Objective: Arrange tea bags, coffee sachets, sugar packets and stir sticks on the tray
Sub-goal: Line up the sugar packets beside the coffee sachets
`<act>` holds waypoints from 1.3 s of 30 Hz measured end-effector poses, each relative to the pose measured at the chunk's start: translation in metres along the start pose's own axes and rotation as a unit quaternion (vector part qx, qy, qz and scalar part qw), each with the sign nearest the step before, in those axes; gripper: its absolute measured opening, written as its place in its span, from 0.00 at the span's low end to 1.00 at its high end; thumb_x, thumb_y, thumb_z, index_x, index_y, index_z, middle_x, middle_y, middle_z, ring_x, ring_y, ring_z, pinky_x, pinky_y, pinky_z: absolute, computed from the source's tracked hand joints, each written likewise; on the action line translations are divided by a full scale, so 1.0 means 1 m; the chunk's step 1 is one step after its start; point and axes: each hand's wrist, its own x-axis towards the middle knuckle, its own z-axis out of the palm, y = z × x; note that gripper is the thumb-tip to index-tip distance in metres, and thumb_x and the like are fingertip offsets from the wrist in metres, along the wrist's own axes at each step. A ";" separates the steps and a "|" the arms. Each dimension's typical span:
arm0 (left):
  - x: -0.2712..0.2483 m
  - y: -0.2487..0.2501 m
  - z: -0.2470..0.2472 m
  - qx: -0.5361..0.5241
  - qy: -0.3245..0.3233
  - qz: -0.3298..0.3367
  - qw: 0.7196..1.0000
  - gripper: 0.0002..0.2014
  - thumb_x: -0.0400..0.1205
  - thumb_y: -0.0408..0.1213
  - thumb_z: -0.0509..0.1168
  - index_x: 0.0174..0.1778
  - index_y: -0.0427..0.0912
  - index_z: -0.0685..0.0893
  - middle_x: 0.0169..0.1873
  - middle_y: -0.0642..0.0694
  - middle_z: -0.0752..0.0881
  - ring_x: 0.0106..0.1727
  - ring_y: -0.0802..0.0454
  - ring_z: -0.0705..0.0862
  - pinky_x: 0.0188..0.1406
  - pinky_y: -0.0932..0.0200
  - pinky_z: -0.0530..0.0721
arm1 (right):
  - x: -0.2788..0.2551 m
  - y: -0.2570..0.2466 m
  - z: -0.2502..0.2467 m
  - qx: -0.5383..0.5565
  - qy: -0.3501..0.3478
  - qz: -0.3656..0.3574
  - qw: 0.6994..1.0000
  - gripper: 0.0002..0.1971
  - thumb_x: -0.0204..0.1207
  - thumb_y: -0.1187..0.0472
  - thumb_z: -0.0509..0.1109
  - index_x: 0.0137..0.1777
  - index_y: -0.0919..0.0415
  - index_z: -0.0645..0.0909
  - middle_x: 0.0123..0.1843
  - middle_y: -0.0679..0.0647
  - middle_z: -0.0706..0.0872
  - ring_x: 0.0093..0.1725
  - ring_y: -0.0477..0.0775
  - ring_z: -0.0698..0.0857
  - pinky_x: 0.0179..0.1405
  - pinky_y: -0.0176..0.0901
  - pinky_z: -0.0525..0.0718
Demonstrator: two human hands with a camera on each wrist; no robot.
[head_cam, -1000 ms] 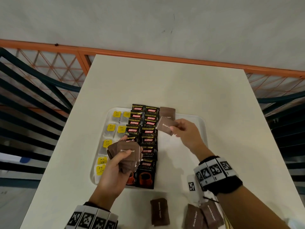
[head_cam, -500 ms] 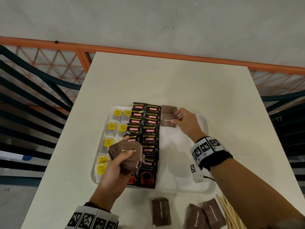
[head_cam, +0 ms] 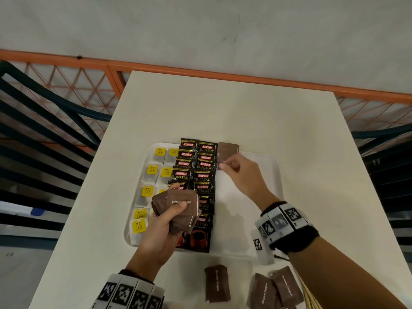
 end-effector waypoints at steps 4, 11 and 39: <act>-0.001 0.000 0.002 0.010 -0.006 0.003 1.000 0.24 0.68 0.29 0.66 0.60 0.50 0.81 0.47 0.44 0.90 0.45 0.48 0.89 0.34 0.57 0.88 | -0.043 -0.026 0.009 0.069 -0.203 0.004 0.977 0.15 0.78 0.46 0.64 0.52 0.58 0.81 0.39 0.46 0.85 0.34 0.42 0.83 0.33 0.31 0.76; -0.005 -0.004 -0.001 -0.004 -0.028 -0.027 0.999 0.17 0.71 0.32 0.63 0.53 0.45 0.87 0.44 0.42 0.91 0.42 0.50 0.90 0.36 0.59 0.89 | -0.072 -0.031 0.028 0.211 -0.181 0.044 0.960 0.07 0.74 0.60 0.73 0.47 0.63 0.80 0.36 0.48 0.84 0.30 0.39 0.82 0.27 0.29 0.80; -0.008 -0.001 -0.007 0.014 -0.044 -0.048 0.998 0.23 0.68 0.27 0.59 0.60 0.42 0.82 0.51 0.39 0.89 0.47 0.37 0.89 0.40 0.52 0.88 | 0.020 0.040 0.000 0.110 0.046 0.137 0.983 0.05 0.73 0.63 0.72 0.46 0.64 0.84 0.30 0.46 0.80 0.36 0.47 0.78 0.46 0.40 0.75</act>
